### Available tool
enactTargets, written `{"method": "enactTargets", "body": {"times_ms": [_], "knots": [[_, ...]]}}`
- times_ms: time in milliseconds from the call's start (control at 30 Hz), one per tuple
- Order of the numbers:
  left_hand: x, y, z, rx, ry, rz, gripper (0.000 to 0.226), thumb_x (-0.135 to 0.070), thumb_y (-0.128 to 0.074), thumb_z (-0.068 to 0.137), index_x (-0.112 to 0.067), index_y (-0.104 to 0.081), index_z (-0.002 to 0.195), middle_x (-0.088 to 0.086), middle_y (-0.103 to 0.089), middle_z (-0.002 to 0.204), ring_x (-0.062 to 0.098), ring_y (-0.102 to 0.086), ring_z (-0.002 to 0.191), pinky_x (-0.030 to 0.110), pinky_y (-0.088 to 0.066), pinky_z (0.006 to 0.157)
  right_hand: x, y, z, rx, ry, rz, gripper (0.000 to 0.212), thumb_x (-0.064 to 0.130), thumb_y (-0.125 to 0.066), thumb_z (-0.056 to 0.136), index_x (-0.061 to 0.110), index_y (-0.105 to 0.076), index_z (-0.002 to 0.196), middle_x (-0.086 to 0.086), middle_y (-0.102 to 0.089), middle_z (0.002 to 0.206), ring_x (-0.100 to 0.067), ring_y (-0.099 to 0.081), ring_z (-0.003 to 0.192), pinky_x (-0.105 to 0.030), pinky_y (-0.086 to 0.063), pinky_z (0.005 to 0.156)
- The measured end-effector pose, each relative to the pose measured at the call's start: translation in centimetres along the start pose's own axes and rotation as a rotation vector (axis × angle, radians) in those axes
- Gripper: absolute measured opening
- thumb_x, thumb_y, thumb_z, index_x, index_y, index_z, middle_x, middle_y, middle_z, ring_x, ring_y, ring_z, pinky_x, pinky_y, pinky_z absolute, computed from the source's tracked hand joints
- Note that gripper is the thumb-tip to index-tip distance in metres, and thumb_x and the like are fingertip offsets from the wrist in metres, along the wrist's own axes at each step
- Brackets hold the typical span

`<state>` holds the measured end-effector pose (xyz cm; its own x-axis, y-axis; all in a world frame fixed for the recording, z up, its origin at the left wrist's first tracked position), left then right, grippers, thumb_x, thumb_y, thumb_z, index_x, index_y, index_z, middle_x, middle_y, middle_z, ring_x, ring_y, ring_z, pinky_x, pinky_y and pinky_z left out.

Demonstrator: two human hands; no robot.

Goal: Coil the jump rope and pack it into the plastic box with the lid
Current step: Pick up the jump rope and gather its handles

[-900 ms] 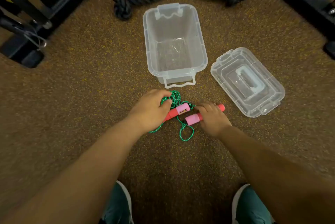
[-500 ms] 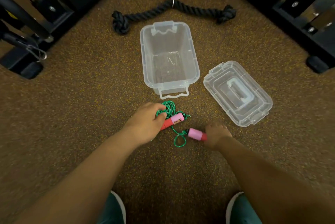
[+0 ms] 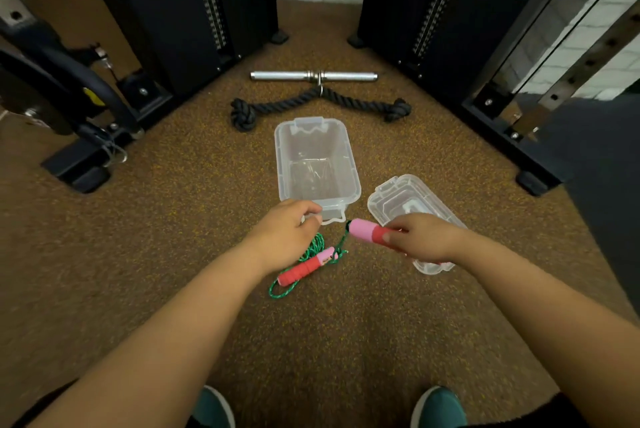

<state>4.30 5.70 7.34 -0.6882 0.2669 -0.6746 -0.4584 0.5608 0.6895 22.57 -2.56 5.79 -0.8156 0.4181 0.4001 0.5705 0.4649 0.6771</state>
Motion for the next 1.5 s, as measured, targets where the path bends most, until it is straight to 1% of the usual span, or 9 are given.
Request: {"method": "enactTargets", "body": {"times_ms": [167,267,433,567,700,933,1100,1333,1500], "knots": [[0.9,0.0,-1.2,0.009,0.037,-0.123,0.033,-0.033,-0.041,0.097,-0.016,-0.063,0.116,0.004,-0.063,0.123,0.017,-0.057,0.111,0.029,-0.041,0.098,0.5,-1.4,-3.9,-0.119,-0.037,0.628,0.019,0.023,-0.046,0.097,0.016,-0.061,0.107,-0.006,-0.057,0.074,-0.004,-0.052,0.046,-0.017,-0.036,0.037],[1.6,-0.9,-2.2,0.186,0.208,-0.4,0.049,-0.038,-0.025,0.1,-0.012,-0.065,0.112,0.009,-0.066,0.116,0.015,-0.062,0.093,0.027,-0.046,0.087,1.7,-2.7,-4.0,-0.111,-0.051,0.887,0.021,0.02,-0.045,0.098,0.01,-0.057,0.113,-0.007,-0.058,0.075,-0.008,-0.054,0.047,-0.018,-0.04,0.037],[2.2,-0.5,-3.3,0.324,0.343,-0.596,0.081,-0.058,-0.005,0.094,-0.008,-0.067,0.109,0.015,-0.069,0.11,0.027,-0.065,0.103,0.038,-0.047,0.095,5.7,-2.3,-3.8,0.0,0.079,1.457,0.029,0.024,-0.043,0.097,0.0,-0.056,0.11,-0.009,-0.067,0.082,-0.012,-0.062,0.055,-0.021,-0.052,0.046],[2.4,-0.7,-3.3,0.352,0.393,-0.696,0.091,-0.061,0.0,0.091,0.0,-0.063,0.113,0.023,-0.065,0.117,0.031,-0.064,0.105,0.033,-0.047,0.09,6.2,-1.1,-3.9,-0.102,0.19,1.188,0.027,0.014,-0.045,0.097,0.003,-0.054,0.12,-0.015,-0.063,0.096,-0.016,-0.061,0.066,-0.021,-0.052,0.052],[2.8,-1.1,-3.0,0.386,0.412,-0.779,0.097,-0.067,0.001,0.088,0.001,-0.061,0.117,0.024,-0.063,0.121,0.032,-0.061,0.111,0.035,-0.047,0.092,6.0,-1.0,-3.7,-0.119,0.188,1.169,0.028,0.012,-0.046,0.096,0.003,-0.053,0.121,-0.014,-0.063,0.094,-0.015,-0.061,0.067,-0.021,-0.053,0.054],[1.4,-1.8,-2.4,0.395,0.432,-1.056,0.101,-0.076,-0.005,0.082,0.003,-0.064,0.104,0.025,-0.068,0.105,0.033,-0.064,0.101,0.041,-0.044,0.098,8.9,-3.5,-4.9,0.154,0.334,1.158,0.026,0.018,-0.057,0.089,0.012,-0.06,0.114,-0.011,-0.071,0.099,-0.019,-0.068,0.077,-0.027,-0.055,0.07],[-0.4,-1.0,-2.5,0.417,0.371,-1.266,0.112,-0.08,-0.006,0.078,0.011,-0.063,0.111,0.032,-0.063,0.117,0.035,-0.065,0.105,0.042,-0.043,0.101,9.9,-5.3,-6.7,0.412,0.416,1.098,0.032,0.015,-0.054,0.087,0.011,-0.058,0.119,-0.017,-0.066,0.111,-0.028,-0.064,0.096,-0.033,-0.052,0.086],[-1.4,-0.4,-2.5,0.467,0.309,-1.346,0.112,-0.083,-0.008,0.075,0.005,-0.066,0.112,0.025,-0.064,0.12,0.035,-0.062,0.113,0.043,-0.045,0.1,9.6,-7.8,-6.9,0.55,0.414,0.891,0.034,0.009,-0.055,0.089,0.007,-0.05,0.122,-0.02,-0.064,0.114,-0.032,-0.06,0.102,-0.059,-0.038,0.1],[-2.5,0.6,-2.5,0.482,0.221,-1.492,0.103,-0.078,-0.014,0.08,0.005,-0.065,0.112,0.025,-0.066,0.117,0.036,-0.062,0.112,0.045,-0.047,0.099,9.7,-9.0,-6.6,0.596,0.391,0.832,0.033,0.006,-0.054,0.086,0.007,-0.049,0.118,-0.017,-0.062,0.109,-0.018,-0.063,0.093,-0.032,-0.051,0.091]]}}
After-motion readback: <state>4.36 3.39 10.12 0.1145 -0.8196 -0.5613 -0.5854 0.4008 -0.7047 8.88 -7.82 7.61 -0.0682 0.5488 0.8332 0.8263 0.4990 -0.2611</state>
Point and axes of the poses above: each hand's wrist, its own z-axis towards the middle knuckle, its own y-axis out of the back of the hand, x = y × z, the point moved 9 cm from there along z, towards the middle knuckle
